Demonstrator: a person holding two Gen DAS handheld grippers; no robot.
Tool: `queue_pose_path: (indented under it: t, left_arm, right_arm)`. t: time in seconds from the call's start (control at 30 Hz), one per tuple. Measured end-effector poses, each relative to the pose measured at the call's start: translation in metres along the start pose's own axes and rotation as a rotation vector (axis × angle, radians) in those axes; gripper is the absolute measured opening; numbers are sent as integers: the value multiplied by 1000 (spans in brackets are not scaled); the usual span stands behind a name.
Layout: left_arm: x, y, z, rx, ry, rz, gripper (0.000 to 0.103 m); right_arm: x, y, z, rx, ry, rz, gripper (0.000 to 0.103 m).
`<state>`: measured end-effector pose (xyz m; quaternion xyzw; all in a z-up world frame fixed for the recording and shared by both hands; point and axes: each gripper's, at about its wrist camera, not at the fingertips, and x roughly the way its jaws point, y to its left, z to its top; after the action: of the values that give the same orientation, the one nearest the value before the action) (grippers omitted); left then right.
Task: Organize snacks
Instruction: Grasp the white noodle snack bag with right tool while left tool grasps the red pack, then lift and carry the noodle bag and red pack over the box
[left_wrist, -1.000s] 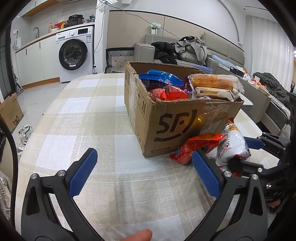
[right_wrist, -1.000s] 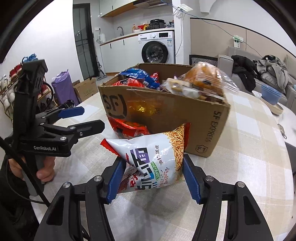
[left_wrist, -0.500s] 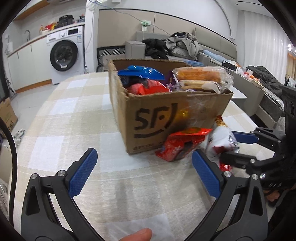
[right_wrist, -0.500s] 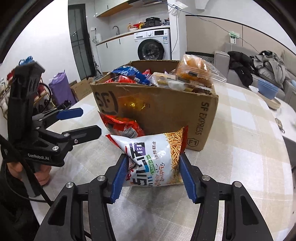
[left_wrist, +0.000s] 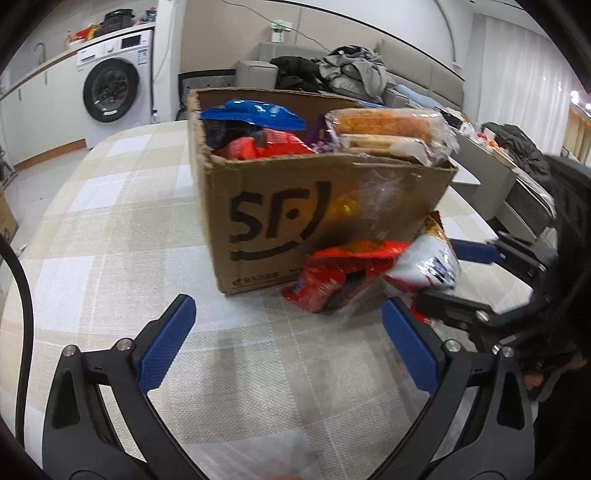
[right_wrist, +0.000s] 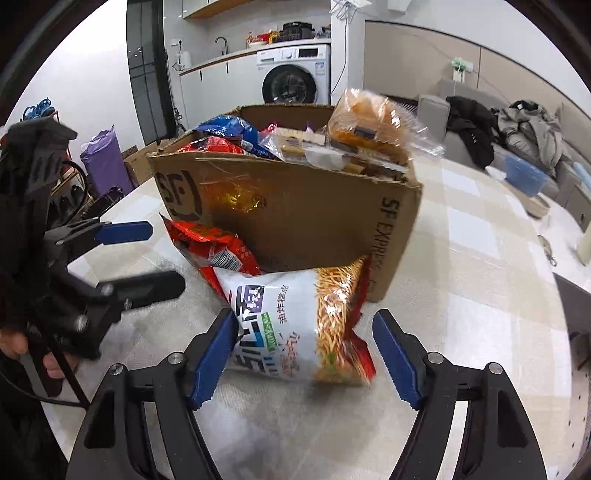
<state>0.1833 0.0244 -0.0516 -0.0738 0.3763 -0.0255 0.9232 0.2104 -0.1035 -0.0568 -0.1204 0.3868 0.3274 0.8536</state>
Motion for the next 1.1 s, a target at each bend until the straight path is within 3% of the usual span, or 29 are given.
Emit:
queue_pose_path:
  t: [0.13,0.23,0.47,0.77,0.8,0.83,1.1]
  left_arm:
    - [4,-12,0,40,13,-2,90]
    - [7,-19,1,59,17,-5,88]
    - [17,-34,5,57,29,-17,82]
    - [38,-57,19,69,67,-36,53]
    - [40,-59,20,71,65,-31,41]
    - [41,-60,22,74,64,-27,38]
    - [37,-70,22,97,30,-26,38]
  right_arm:
    - [13,-3,1,20,32,28,72]
    - [6,-2,1,-4,10,9,61]
    - [-17,-20,-7,69,-36,2,60]
    - [-24,-31,-9,91,-45,3,60]
    - [-23,-29,-9,90,-45,3,60]
    - [-24,-28,-9,88,-46,4,60]
    - [-34,-25,-8,93,-84,8,60]
